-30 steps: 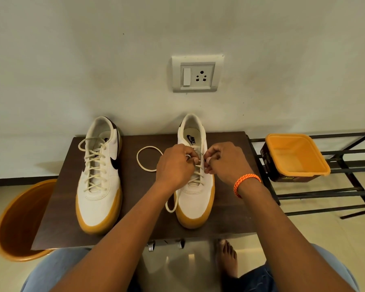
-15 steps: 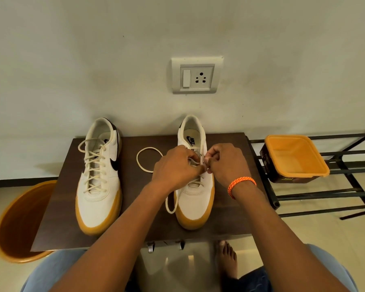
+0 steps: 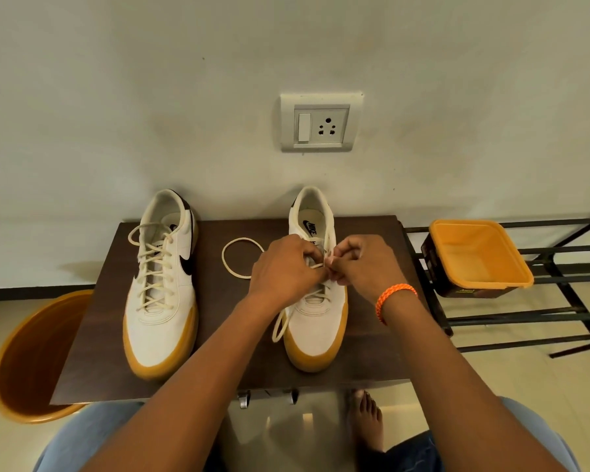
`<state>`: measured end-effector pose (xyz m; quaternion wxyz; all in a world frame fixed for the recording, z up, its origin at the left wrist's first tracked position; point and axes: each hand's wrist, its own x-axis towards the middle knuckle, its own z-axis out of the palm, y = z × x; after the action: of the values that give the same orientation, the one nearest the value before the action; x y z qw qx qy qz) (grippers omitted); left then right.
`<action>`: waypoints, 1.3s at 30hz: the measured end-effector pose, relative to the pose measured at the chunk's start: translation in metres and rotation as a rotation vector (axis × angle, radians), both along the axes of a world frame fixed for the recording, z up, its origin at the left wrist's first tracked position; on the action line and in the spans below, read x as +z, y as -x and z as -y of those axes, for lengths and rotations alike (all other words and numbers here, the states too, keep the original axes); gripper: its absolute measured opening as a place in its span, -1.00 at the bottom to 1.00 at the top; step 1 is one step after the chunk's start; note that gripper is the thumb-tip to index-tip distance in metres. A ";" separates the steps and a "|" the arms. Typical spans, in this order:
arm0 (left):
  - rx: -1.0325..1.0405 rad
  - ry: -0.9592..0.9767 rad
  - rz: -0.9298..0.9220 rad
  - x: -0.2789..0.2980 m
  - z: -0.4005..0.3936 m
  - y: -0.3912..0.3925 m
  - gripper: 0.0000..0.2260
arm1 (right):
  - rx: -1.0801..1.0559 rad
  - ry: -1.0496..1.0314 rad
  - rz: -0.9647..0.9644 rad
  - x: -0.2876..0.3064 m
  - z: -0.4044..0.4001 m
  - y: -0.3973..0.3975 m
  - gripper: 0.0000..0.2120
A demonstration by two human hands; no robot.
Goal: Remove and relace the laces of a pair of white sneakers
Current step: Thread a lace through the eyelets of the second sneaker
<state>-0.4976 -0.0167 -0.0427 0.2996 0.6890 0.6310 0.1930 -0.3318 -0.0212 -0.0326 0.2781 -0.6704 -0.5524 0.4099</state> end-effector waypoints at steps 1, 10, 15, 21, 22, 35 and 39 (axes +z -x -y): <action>-0.005 0.003 0.001 0.000 0.000 0.000 -0.79 | -0.003 -0.046 0.057 -0.002 -0.001 0.001 -0.91; -0.007 0.030 0.004 -0.002 -0.002 0.000 -0.77 | -0.279 -0.360 -0.140 0.014 -0.009 -0.005 -0.90; 0.004 0.001 -0.010 -0.001 0.000 -0.001 -0.79 | -0.180 -0.018 -0.173 0.005 -0.005 -0.007 -0.96; 0.006 -0.011 -0.046 0.000 0.001 0.000 -0.75 | -0.041 -0.083 0.059 -0.005 -0.001 0.000 -0.89; 0.003 -0.011 -0.061 0.001 0.001 0.000 -0.74 | -0.060 -0.110 0.075 -0.005 -0.002 0.000 -0.87; 0.004 -0.013 -0.085 0.002 0.000 0.001 -0.75 | -0.078 0.082 -0.126 0.002 -0.002 -0.001 -0.95; 0.015 -0.033 -0.145 0.002 0.000 0.002 -0.73 | -0.109 -0.040 -0.023 0.000 -0.003 0.001 -0.90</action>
<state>-0.4996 -0.0166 -0.0403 0.2402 0.7014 0.6528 0.1554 -0.3331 -0.0186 -0.0328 0.3196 -0.6890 -0.5201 0.3907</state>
